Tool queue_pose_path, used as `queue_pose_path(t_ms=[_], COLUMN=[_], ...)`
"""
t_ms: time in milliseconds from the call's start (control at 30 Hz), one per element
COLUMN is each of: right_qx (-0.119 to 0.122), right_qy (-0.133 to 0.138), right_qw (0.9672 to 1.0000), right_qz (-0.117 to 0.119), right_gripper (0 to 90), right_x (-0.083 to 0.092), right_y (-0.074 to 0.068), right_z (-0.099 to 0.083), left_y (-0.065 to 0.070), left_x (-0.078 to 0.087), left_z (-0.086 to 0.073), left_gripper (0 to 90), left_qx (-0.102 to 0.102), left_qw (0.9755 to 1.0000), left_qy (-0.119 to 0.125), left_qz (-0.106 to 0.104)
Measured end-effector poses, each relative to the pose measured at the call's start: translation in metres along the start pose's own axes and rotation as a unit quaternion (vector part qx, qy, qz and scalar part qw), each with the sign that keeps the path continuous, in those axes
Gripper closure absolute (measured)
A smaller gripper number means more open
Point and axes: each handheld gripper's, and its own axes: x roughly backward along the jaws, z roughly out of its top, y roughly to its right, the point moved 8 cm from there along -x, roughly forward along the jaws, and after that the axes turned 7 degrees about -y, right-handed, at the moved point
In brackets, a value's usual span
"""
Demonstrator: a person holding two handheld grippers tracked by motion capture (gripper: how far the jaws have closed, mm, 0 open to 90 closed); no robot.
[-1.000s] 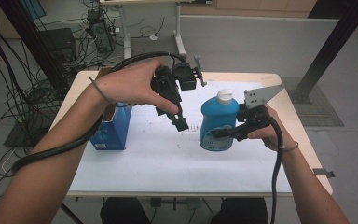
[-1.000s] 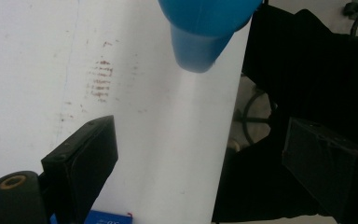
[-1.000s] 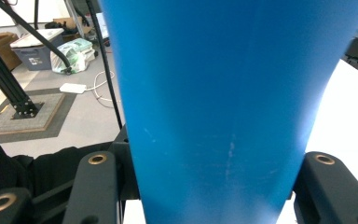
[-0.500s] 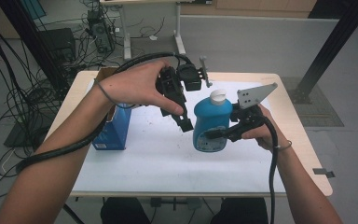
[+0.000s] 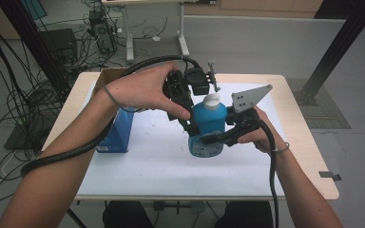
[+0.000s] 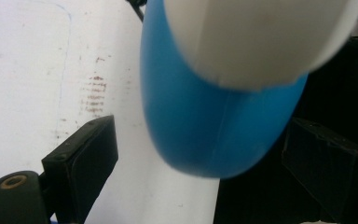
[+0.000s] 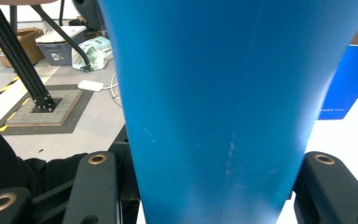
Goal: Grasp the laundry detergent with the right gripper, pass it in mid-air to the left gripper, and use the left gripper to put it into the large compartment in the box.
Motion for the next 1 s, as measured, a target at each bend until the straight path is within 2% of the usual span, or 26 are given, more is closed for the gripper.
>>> queue_pose_path(t_ms=[333, 1000], right_qx=[0.000, 0.002], right_qy=[-0.003, -0.008], right_qw=[1.0000, 1.0000], right_qz=[0.008, 0.005], right_gripper=[45.4, 45.4], right_x=[-0.0098, -0.0084], right_y=[-0.0014, -0.0012], right_z=[0.0003, -0.0028], left_y=[0.0010, 0.0005], left_x=[-0.0027, -0.0037], left_z=[0.0031, 0.0007], left_gripper=[10.6, 10.7], left_qx=[-0.011, -0.004], left_qw=[0.9999, 1.0000], left_qy=[0.000, -0.003], left_qz=[-0.001, 0.001])
